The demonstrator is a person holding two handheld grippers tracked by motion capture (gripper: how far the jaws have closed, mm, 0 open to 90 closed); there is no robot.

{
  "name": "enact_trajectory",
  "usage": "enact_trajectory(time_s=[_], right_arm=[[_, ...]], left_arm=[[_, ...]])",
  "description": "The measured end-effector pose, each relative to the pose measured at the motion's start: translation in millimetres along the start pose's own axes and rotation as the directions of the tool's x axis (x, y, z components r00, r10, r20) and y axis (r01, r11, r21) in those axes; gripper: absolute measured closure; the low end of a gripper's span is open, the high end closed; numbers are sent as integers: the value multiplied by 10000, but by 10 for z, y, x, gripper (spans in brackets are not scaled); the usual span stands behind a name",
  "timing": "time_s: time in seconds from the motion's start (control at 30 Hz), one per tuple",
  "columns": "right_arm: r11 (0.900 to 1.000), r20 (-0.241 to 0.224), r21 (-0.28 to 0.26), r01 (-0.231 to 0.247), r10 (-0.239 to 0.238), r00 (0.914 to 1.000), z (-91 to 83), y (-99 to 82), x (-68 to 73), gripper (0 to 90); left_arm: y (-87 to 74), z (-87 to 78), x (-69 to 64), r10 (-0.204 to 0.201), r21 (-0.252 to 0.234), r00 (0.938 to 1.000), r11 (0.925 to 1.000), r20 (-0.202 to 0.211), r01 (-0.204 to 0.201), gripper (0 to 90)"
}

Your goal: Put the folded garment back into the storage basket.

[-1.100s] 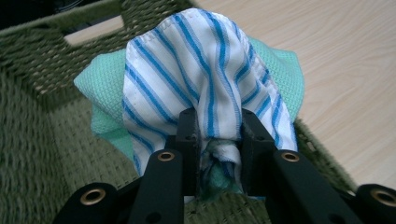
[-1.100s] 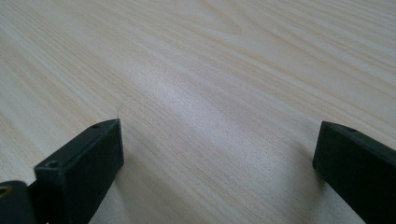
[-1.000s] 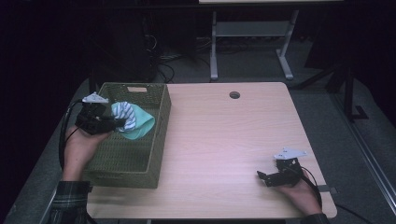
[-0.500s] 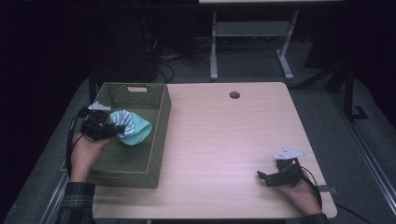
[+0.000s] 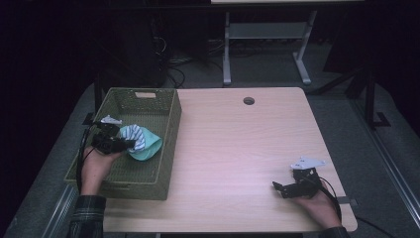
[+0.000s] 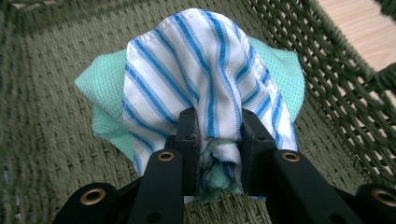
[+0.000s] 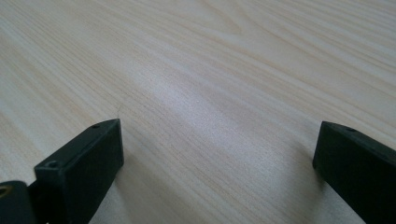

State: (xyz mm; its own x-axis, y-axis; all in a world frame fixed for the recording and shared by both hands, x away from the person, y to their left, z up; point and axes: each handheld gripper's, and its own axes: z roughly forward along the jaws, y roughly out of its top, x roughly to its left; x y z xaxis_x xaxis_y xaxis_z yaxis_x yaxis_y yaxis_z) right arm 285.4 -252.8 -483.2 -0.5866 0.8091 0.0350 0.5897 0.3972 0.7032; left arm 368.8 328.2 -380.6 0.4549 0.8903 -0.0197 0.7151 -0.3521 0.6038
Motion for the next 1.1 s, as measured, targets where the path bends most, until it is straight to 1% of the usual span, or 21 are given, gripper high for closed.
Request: enact_trajectory(time_s=[0.23,0.43,0.5,0.53,0.67,0.7,0.77,0.83,0.9,1.0,1.07,1.1], right_arm=[[10000,3,2,-2,2,10000,0,0,0,12],[10000,4,-3,1,-1,10000,0,-1,1,12],[10000,4,-3,-1,1,10000,0,-1,1,12],[10000,3,8,2,-2,10000,-1,0,0,12],[10000,3,1,2,-2,10000,0,0,1,12],[10000,4,-3,0,0,10000,0,-1,1,12],[10000,3,-2,-1,1,10000,0,-1,1,12],[10000,4,0,-6,6,10000,0,-1,1,12],[10000,3,2,-6,6,10000,0,-1,1,12],[10000,4,0,-6,6,10000,0,-1,1,12],[10000,4,-2,-7,7,10000,0,-1,1,12],[10000,3,3,-5,5,10000,0,0,1,12]], left_arm=[[-36,117,-3,30,445,10000,9990,77,-33,718],[-66,206,-11,94,997,10000,9950,0,-93,708],[-70,228,-3,188,1242,9998,9921,-9,-186,704],[-75,243,-1,125,1350,9999,9908,35,-129,700],[-87,285,2,162,1745,9999,9845,-7,-159,690],[-92,299,1,132,1859,9999,9825,6,-131,687],[-100,327,-2,216,2126,9998,9769,44,-220,674],[-107,359,-4,328,2405,9994,9701,63,-333,656],[-110,381,-8,332,2587,9994,9653,113,-350,633],[-109,384,-7,322,2605,9994,9649,102,-338,579],[-105,375,-2,304,2531,9995,9670,39,-304,518],[-101,371,0,308,2475,9995,9684,30,-305,473]])
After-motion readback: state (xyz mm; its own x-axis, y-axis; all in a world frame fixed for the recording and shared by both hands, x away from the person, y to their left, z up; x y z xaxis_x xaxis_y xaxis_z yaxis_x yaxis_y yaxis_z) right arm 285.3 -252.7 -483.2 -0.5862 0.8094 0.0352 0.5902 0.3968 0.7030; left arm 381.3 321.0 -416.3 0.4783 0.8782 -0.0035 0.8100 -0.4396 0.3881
